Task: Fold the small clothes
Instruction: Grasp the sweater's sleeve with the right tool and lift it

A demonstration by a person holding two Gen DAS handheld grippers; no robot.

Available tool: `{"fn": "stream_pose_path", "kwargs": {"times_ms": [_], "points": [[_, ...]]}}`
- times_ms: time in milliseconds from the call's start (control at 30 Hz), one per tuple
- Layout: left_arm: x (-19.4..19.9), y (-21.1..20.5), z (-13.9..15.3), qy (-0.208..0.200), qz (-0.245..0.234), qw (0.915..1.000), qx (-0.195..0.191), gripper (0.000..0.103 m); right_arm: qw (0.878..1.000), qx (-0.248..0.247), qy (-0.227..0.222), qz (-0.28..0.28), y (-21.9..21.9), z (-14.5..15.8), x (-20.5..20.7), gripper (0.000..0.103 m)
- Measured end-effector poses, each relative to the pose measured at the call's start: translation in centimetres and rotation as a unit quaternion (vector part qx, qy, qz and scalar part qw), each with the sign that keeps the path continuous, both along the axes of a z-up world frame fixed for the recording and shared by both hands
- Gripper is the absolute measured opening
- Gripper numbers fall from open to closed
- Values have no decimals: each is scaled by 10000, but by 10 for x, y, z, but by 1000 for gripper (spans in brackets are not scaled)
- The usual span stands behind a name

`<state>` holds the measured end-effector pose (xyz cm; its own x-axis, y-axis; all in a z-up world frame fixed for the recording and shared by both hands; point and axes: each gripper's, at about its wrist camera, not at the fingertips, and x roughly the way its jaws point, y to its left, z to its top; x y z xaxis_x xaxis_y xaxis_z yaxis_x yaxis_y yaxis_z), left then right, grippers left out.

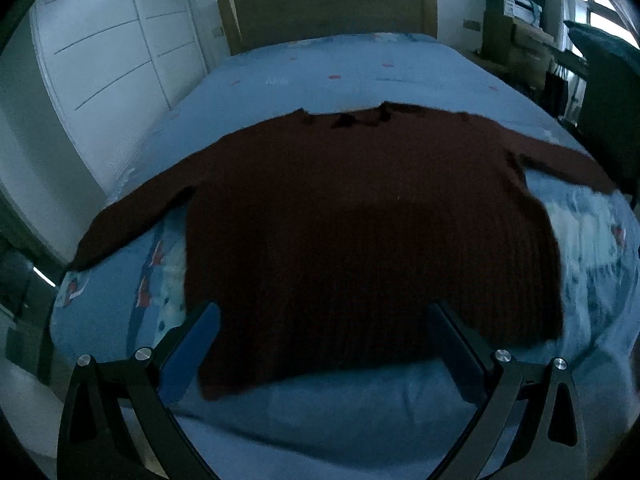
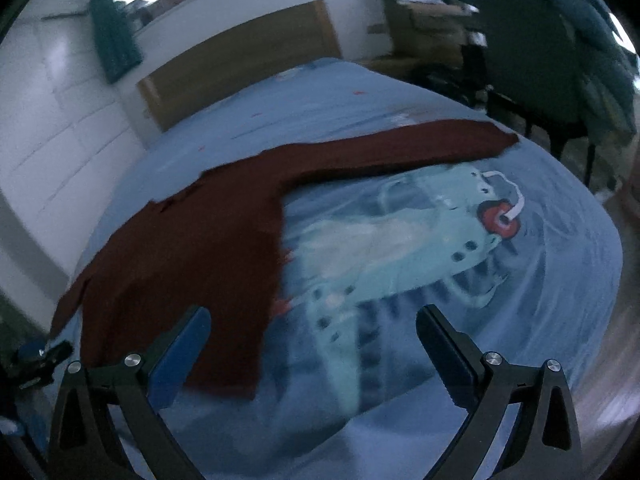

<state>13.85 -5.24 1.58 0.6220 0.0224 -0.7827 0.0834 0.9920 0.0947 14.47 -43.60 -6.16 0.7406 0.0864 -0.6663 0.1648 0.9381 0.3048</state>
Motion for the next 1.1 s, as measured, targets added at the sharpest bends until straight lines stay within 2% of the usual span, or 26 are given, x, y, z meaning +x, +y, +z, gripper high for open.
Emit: {"fn": "stream_pose_path", "kwargs": {"times_ms": [100, 200, 400, 533, 633, 700, 833, 1100], "points": [[17, -4, 4, 7, 30, 9999, -108, 102, 9996, 160, -10, -235, -30, -5, 22, 103], [30, -6, 5, 2, 89, 9999, -57, 102, 9985, 358, -1, -424, -58, -12, 47, 103], [52, -6, -5, 191, 211, 9996, -66, 102, 9953, 659, 98, -696, -105, -29, 100, 103], [65, -10, -14, 319, 220, 9992, -85, 102, 9894, 1087, 117, -954, -141, -47, 134, 102], [72, -15, -18, 369, 158, 9992, -8, 102, 9829, 1423, 156, -1154, -164, -62, 156, 96], [76, -18, -20, 361, 119, 9993, 52, 102, 9795, 1545, 199, -1274, -177, -71, 167, 90], [85, -20, -24, 332, 136, 9993, 85, 102, 9723, 1762, 249, -1519, -205, -88, 186, 89], [104, -20, -35, 363, 224, 9990, 131, 102, 9659, 1982, -80, -1662, -234, -93, 213, 89]]}}
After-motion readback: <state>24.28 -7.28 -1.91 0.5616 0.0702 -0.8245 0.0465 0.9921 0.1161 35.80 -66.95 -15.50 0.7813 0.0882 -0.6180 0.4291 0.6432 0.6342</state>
